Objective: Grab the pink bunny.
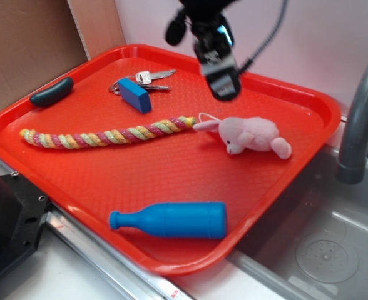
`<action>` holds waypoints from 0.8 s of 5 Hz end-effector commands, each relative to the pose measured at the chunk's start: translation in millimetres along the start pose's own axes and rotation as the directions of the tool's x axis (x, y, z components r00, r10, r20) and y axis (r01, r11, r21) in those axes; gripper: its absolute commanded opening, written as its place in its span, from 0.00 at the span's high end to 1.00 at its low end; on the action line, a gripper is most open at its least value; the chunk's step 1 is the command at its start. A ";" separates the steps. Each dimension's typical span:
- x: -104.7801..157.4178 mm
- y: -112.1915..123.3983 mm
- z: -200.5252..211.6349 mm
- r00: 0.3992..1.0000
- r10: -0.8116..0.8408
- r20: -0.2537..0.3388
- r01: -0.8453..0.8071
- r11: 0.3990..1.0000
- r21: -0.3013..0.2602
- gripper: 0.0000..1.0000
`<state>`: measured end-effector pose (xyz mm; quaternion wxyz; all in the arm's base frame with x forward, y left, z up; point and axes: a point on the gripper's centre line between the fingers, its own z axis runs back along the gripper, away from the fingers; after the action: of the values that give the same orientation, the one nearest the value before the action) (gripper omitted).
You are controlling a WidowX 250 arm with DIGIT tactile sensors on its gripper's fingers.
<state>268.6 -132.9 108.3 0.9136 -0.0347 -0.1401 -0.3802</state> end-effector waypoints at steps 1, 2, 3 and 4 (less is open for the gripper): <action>13.6 -22.8 -33.5 0.994 -0.111 -0.011 0.111 0.993 -0.050 0.00; 8.9 -19.4 -54.6 0.992 -0.102 -0.071 0.098 0.994 -0.049 0.00; 3.4 -9.2 -70.5 0.991 -0.076 -0.111 0.070 0.996 -0.056 0.00; 0.5 -3.4 -77.8 0.988 -0.049 -0.143 0.044 0.998 -0.035 0.64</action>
<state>287.3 -142.2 20.6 0.9123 -0.0193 -0.0512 -0.4059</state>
